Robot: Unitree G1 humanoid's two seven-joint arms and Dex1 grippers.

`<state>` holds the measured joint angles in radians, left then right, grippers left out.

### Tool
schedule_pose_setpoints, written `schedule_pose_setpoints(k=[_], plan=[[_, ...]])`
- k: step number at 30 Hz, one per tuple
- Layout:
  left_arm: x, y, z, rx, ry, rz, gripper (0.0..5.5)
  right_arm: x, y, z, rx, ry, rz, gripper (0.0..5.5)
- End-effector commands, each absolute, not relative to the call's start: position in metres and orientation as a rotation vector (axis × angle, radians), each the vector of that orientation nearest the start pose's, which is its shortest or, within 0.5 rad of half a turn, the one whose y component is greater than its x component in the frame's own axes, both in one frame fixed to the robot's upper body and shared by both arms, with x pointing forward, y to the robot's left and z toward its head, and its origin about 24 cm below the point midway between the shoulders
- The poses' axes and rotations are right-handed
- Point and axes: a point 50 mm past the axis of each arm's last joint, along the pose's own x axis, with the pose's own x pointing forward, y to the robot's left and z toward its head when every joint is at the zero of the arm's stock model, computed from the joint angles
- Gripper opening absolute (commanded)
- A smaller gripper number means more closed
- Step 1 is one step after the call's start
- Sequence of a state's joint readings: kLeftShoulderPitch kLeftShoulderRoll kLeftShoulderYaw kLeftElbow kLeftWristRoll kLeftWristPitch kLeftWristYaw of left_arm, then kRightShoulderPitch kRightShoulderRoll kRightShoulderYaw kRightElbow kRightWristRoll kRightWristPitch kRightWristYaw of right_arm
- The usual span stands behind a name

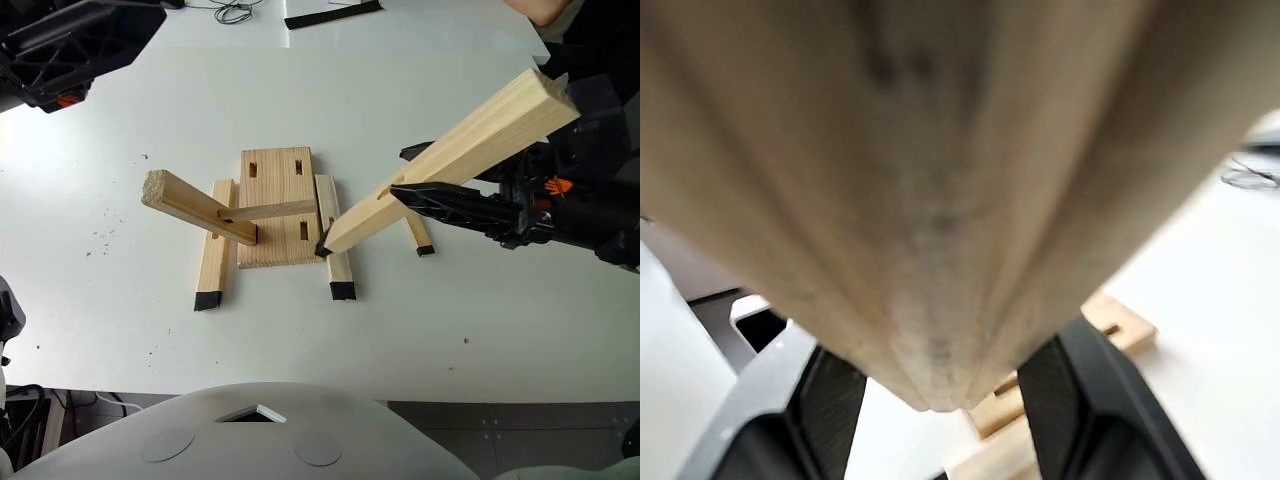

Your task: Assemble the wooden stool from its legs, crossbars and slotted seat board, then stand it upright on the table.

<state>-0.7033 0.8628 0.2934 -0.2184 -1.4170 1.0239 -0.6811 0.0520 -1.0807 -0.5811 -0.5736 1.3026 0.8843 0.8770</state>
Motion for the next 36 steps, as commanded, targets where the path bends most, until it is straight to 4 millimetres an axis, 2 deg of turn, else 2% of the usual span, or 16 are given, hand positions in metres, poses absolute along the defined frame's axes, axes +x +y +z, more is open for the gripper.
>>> schedule_pose_setpoints(k=[1, 4, 8, 11, 15, 20, 27, 36], plan=[[0.264, 0.220, 0.303, -0.157, -0.080, -1.147, 3.76, 0.176, -0.226, 0.214, -0.161, 0.228, 1.076, 2.00], [0.283, 0.237, 0.282, -0.121, -0.021, -1.038, 3.76, 0.175, -0.214, 0.194, -0.318, 0.196, 1.041, 2.00], [0.292, 0.243, 0.239, -0.030, 0.116, -1.014, 3.76, 0.177, -0.198, 0.174, -0.472, 0.111, 1.035, 2.00], [0.292, 0.245, 0.209, 0.025, 0.205, -1.019, 3.76, 0.180, -0.186, 0.167, -0.488, 0.031, 1.044, 2.00], [0.291, 0.245, 0.190, 0.045, 0.264, -1.049, 3.76, 0.189, -0.175, 0.170, -0.434, -0.063, 1.044, 2.00], [0.292, 0.240, 0.180, 0.041, 0.300, -1.075, 3.76, 0.198, -0.170, 0.174, -0.364, -0.121, 1.028, 2.00], [0.294, 0.229, 0.179, 0.028, 0.307, -1.117, 3.76, 0.202, -0.164, 0.157, -0.318, -0.082, 1.052, 2.00], [0.305, 0.217, 0.182, 0.040, 0.333, -1.195, 3.76, 0.193, -0.163, 0.139, -0.285, -0.055, 1.006, 2.00]])
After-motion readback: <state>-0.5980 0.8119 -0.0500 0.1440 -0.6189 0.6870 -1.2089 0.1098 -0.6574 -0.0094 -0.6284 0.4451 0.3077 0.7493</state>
